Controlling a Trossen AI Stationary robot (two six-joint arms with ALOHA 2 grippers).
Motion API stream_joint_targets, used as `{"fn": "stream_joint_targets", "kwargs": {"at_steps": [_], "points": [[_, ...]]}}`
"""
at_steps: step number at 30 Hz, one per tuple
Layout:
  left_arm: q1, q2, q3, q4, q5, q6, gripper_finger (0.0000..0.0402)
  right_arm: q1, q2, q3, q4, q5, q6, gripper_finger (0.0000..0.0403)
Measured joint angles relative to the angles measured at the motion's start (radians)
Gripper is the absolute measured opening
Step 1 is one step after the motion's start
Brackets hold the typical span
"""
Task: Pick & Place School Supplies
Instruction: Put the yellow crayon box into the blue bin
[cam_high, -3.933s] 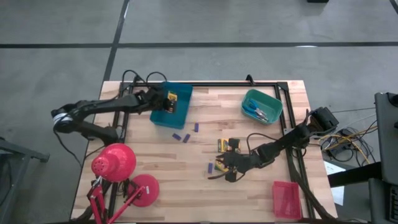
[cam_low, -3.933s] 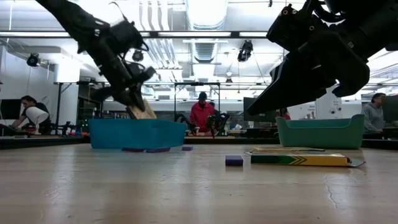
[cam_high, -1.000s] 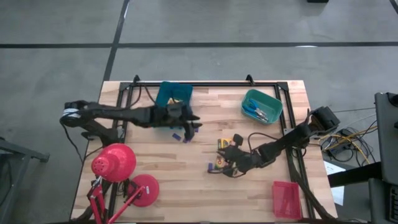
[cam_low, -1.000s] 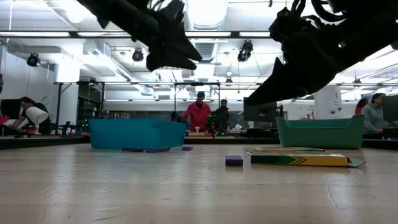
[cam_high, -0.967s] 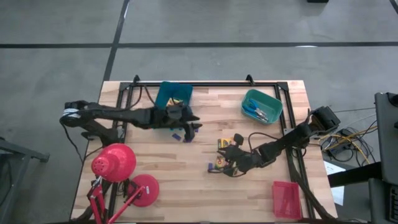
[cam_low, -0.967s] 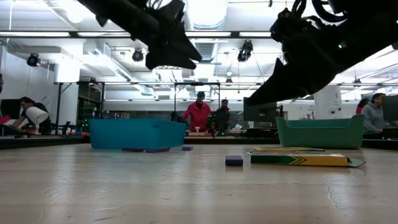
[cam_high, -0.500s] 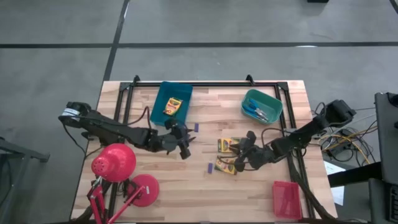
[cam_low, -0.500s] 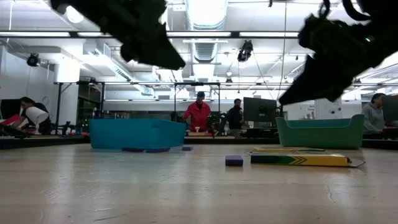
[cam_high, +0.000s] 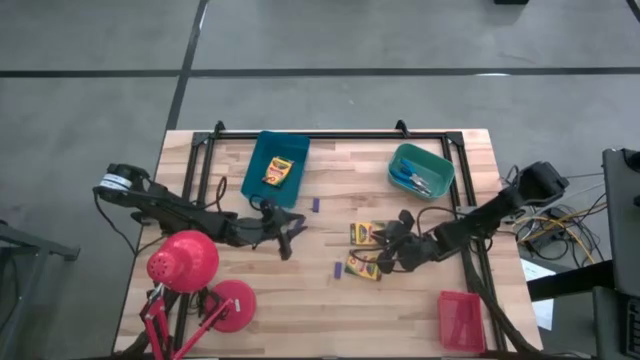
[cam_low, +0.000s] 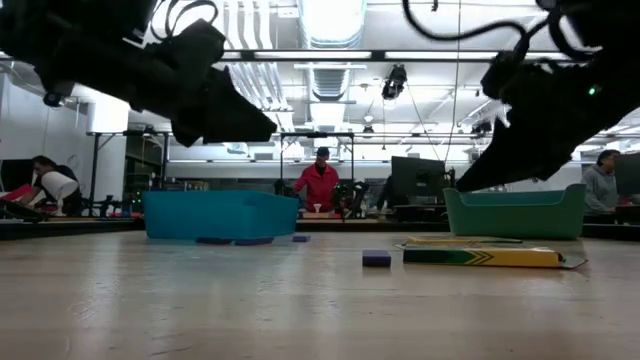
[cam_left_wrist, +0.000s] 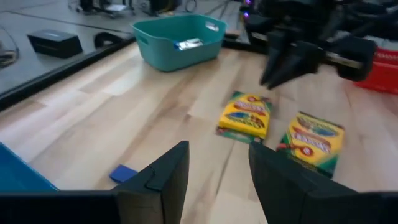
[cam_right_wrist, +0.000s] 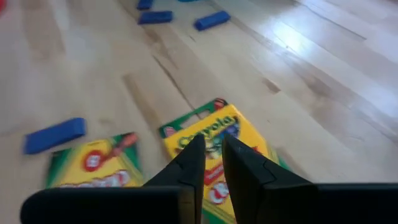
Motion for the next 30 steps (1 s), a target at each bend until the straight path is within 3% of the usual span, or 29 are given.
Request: {"fn": "stream_joint_targets", "kwargs": {"at_steps": [7, 17, 30], "points": [[0.0, 0.0, 0.014, -0.004, 0.014, 0.008, 0.0172, -0.045, 0.075, 0.0, 0.008, -0.003, 0.064, 0.0052], [0.0, 0.001, 0.024, -0.009, 0.014, -0.01, 0.0172, -0.102, 0.183, 0.01, 0.057, -0.091, 0.108, 0.0052], [0.002, 0.001, 0.024, -0.014, 0.015, -0.04, 0.0172, -0.168, 0.347, 0.189, 0.06, -0.102, -0.007, 0.0052]]}}
